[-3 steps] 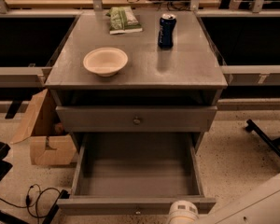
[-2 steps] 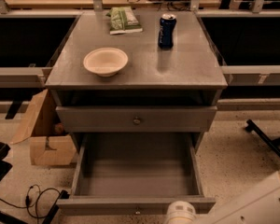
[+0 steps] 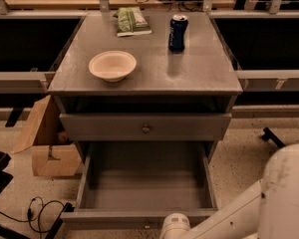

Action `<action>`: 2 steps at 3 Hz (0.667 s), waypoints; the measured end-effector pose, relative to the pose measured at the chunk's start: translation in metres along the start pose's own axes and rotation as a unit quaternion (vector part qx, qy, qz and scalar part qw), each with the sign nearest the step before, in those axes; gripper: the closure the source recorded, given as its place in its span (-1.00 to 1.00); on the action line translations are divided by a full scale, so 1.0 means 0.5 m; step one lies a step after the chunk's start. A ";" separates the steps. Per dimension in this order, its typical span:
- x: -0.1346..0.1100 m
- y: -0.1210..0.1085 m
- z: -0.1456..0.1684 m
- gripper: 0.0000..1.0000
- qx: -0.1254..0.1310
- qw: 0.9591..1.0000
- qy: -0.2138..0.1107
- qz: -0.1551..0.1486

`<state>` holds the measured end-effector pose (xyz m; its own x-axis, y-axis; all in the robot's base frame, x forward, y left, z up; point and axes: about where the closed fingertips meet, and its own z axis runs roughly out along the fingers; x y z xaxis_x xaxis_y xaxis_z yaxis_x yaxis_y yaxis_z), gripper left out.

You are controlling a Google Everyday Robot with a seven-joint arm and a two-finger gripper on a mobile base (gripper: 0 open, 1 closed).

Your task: Close middle drawer

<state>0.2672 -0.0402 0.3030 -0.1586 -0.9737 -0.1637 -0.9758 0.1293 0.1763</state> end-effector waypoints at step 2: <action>-0.073 -0.120 0.233 1.00 -0.014 0.998 -0.052 0.025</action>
Offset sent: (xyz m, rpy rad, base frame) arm 0.0705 0.0663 -0.1635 0.1310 0.0233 -0.1003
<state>0.3142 0.0096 0.1855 -0.2231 -0.9414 -0.2531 -0.9619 0.1705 0.2137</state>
